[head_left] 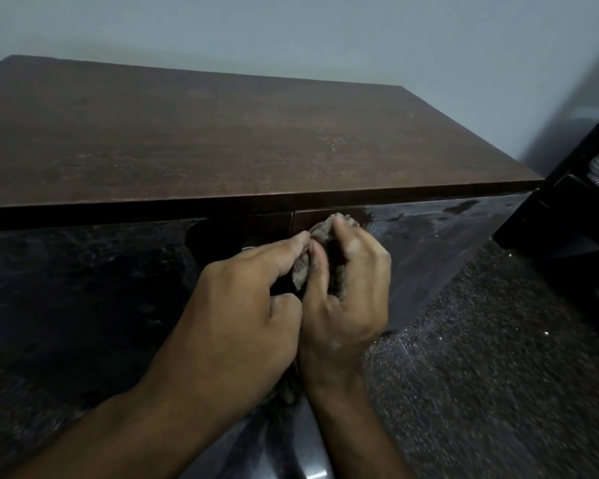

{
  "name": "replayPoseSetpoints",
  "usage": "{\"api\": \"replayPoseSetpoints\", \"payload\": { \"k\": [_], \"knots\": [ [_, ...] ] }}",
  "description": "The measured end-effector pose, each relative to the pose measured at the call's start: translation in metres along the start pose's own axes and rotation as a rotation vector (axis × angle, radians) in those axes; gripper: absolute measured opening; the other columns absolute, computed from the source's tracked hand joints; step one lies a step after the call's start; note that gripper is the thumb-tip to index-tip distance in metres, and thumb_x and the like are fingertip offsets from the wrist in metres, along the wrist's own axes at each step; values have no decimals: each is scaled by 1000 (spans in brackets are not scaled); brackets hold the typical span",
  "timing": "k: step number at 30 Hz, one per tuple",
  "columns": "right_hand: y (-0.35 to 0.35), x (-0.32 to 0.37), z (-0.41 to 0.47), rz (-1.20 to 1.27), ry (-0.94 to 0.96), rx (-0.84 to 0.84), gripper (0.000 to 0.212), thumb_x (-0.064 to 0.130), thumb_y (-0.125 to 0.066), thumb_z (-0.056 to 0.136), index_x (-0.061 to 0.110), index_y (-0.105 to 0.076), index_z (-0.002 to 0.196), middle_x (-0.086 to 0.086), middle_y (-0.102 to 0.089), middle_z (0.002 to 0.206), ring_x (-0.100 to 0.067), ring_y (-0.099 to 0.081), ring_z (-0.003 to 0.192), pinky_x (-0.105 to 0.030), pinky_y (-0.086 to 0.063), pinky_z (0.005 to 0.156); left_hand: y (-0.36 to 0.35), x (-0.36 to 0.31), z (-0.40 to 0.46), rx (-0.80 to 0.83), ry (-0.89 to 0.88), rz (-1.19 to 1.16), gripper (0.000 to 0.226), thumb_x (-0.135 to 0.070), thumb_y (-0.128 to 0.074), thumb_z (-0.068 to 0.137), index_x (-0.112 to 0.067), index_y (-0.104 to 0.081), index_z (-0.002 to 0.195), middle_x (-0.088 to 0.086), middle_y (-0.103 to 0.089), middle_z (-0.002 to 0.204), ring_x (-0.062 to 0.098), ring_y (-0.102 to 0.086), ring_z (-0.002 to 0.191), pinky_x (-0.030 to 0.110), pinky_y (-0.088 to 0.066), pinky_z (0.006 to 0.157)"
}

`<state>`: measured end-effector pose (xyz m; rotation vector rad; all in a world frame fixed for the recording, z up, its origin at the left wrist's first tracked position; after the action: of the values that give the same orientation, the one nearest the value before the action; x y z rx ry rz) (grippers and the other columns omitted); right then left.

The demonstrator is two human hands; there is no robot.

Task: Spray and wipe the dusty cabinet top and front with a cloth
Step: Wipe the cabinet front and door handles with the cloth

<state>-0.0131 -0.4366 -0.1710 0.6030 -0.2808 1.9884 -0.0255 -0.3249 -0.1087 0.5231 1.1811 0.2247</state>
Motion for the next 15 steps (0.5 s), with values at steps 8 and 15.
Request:
{"api": "replayPoseSetpoints", "payload": {
  "k": [8,15],
  "knots": [
    [6,-12,-31,28,-137,-4,27,4,-72,93,-3,-71,118,-17,-65,109,-33,-67,94,-36,-59,77,-2,0,-5,56,8,81,64,2,-53,80,-29,-53,137,-18,-57,134,-16,-45,120,-4,-31,96],
    [11,-11,-45,72,-348,-53,21,3,-75,84,-2,-75,105,-8,-69,107,-16,-70,98,-19,-58,82,-9,1,-9,128,54,58,60,-1,-52,86,-31,-50,138,-20,-55,135,-20,-47,115,-8,-31,88]
  ]
}}
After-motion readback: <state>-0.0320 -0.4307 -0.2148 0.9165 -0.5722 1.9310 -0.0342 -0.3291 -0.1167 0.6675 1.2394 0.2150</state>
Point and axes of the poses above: each hand's wrist, its own z-axis towards the middle knuckle, its own y-axis out of the back of the hand, x = y × z, the point moved 2 cm from there along z, towards the middle knuckle
